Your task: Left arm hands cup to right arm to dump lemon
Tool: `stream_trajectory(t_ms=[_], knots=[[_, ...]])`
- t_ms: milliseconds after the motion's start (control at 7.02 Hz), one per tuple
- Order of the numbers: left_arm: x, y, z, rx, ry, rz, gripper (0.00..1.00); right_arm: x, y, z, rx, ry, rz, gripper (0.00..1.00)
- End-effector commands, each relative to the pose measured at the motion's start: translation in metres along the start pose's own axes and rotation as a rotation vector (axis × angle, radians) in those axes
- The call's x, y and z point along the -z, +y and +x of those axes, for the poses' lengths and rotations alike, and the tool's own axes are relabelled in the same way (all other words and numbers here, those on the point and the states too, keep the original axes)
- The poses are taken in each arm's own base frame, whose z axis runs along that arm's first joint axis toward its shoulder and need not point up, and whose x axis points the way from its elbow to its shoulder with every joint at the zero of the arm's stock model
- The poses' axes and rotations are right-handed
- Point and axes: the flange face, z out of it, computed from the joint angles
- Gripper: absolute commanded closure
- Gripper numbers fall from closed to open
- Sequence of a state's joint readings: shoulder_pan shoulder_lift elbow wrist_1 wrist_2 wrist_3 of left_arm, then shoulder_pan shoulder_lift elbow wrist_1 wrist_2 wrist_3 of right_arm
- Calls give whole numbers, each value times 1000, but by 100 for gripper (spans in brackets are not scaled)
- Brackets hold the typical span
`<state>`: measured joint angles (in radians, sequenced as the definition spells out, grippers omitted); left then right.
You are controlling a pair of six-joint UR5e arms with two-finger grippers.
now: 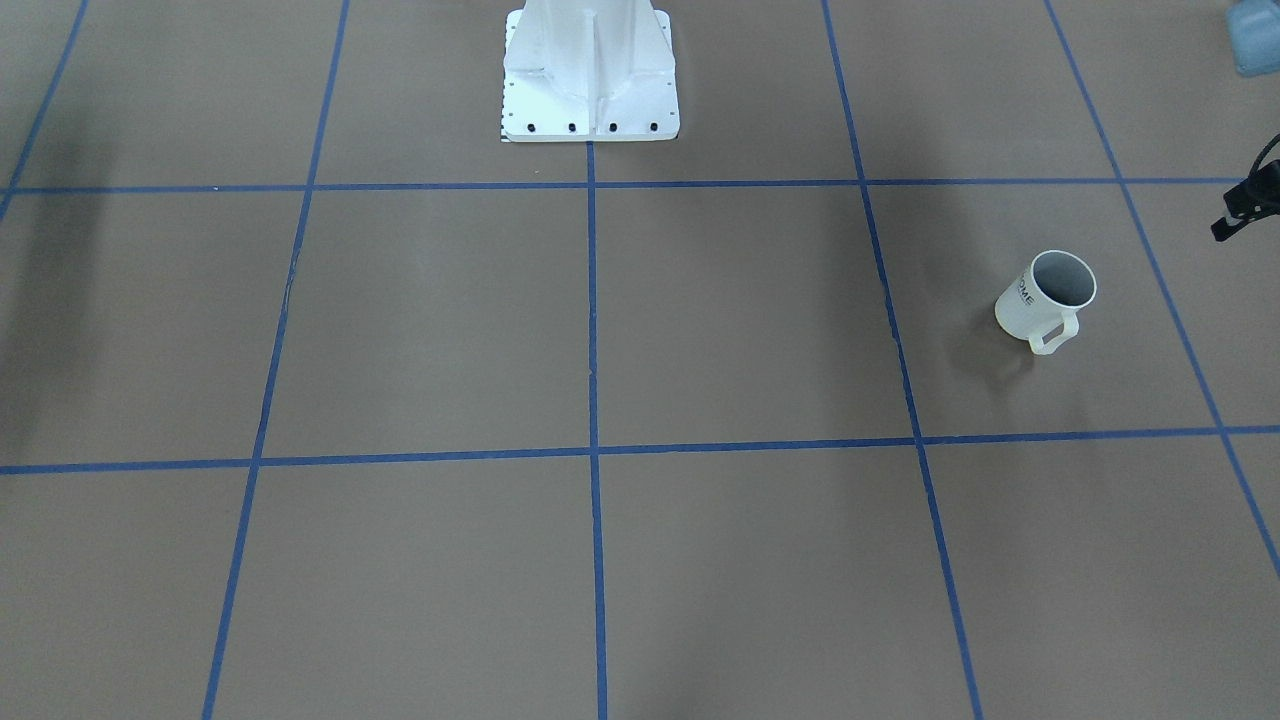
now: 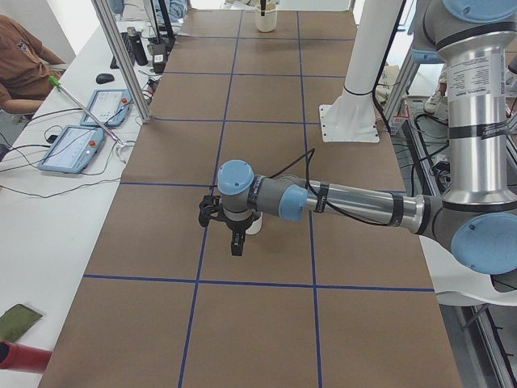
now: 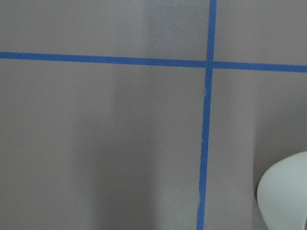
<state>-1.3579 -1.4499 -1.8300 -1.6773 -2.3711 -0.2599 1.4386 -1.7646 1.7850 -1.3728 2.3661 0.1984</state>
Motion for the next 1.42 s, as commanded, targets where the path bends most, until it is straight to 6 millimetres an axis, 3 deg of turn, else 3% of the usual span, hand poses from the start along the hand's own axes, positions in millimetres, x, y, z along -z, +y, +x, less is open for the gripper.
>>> stream_trajectory(t_ms=[0, 142, 285, 427, 854, 1139, 1281], knots=[[-36, -8, 52, -3, 12, -50, 0, -1, -2, 0, 15, -5, 13, 0], [-55, -11, 67, -18, 17, -70, 0, -1, -2, -1, 18, -9, 14, 0], [-65, -28, 87, 24, 23, -73, 0, 0, -2, -2, 24, -11, 19, 0], [-81, -30, 92, 26, 17, -99, 1, 0, -3, -2, 32, -11, 27, 0], [-96, -24, 99, 9, 13, -131, 7, -3, -2, 1, 31, -10, 20, 0], [-106, -20, 106, -4, 11, -152, 20, -3, -3, 0, 36, -10, 22, 0], [-106, -20, 106, -1, 10, -153, 34, -2, -3, 0, 36, -11, 23, 0]])
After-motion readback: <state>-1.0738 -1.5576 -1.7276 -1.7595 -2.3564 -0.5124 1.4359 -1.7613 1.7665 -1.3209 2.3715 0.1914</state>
